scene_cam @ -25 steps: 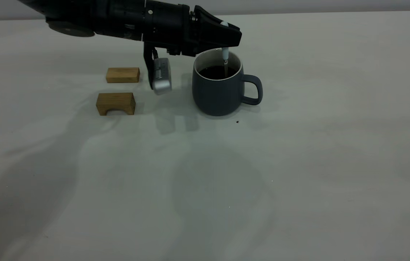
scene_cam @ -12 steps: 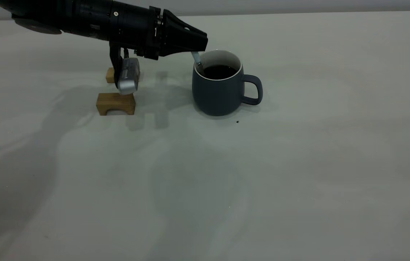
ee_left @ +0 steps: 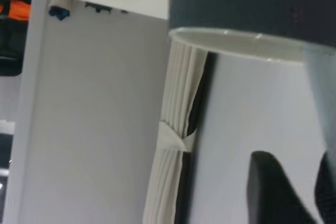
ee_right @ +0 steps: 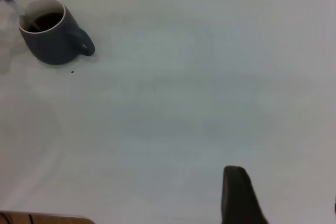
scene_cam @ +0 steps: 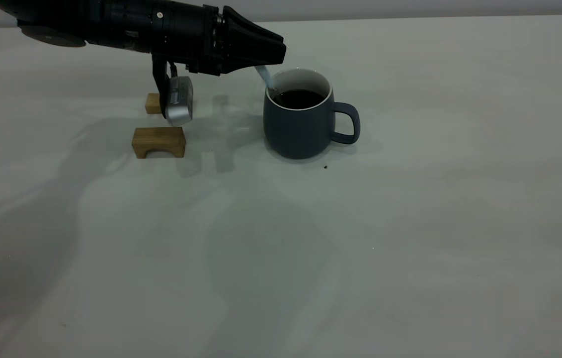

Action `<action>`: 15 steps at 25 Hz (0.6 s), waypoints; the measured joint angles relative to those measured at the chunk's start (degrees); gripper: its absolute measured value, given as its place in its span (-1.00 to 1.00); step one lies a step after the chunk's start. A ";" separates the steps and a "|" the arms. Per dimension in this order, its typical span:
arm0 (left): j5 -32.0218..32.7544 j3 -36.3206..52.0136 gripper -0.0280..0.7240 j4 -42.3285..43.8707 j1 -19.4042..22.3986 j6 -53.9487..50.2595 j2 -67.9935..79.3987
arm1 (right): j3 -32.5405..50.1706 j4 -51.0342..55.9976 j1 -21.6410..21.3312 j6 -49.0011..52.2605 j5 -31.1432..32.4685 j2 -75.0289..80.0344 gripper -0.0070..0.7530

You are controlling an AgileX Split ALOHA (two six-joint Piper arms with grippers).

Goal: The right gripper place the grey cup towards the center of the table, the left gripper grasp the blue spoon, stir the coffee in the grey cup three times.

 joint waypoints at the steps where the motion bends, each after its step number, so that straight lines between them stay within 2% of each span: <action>1: 0.88 0.00 0.00 0.00 0.00 0.00 0.00 | 0.00 0.00 0.00 0.00 0.00 0.00 0.26; 4: 3.32 0.00 0.25 -0.01 0.00 -0.05 0.00 | 0.00 0.00 0.00 0.00 0.00 0.00 0.26; 6: 4.81 0.00 0.34 -0.07 0.06 0.12 -0.16 | 0.00 0.00 0.00 0.00 0.00 0.00 0.26; 12: 5.79 0.00 0.38 2.03 1.31 5.26 -5.88 | 0.00 0.00 0.00 0.00 0.00 0.00 0.26; 15: 6.34 0.00 0.38 7.20 2.60 8.61 -11.36 | 0.00 0.00 0.00 0.00 0.00 0.00 0.26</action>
